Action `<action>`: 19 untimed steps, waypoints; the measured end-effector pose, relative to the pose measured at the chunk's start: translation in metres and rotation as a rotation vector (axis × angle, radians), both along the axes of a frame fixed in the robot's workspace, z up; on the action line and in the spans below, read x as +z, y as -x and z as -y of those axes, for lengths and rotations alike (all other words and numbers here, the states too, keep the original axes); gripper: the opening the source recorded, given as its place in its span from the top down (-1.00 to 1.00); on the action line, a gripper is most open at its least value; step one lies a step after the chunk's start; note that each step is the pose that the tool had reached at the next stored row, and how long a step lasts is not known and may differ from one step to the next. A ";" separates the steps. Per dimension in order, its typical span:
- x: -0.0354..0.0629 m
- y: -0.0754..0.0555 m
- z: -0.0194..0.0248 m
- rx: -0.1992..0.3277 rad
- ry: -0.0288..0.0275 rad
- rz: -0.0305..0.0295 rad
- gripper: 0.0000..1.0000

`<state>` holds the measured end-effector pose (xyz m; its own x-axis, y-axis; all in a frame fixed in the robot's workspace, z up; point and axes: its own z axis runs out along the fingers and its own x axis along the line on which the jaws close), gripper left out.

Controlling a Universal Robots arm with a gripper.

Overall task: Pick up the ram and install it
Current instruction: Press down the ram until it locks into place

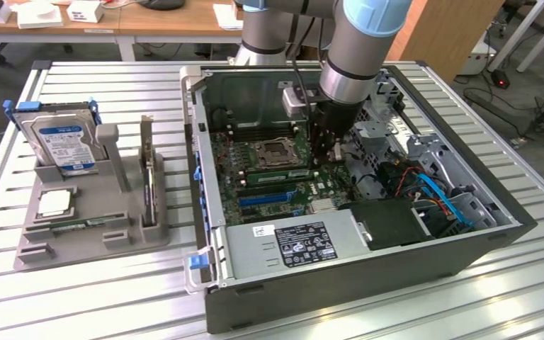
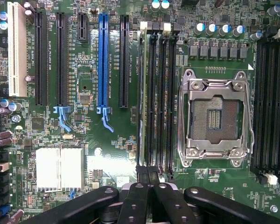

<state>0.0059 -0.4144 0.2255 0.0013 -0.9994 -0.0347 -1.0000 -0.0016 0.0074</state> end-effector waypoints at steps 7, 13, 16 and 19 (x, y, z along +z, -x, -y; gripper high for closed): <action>-0.0011 0.000 0.0000 0.000 0.0001 -0.0001 0.81; -0.0012 0.000 0.0000 0.000 -0.0001 0.0000 0.81; -0.0012 0.000 0.0000 0.000 -0.0001 0.0000 0.81; -0.0009 0.000 0.0000 0.000 -0.0003 0.0000 0.81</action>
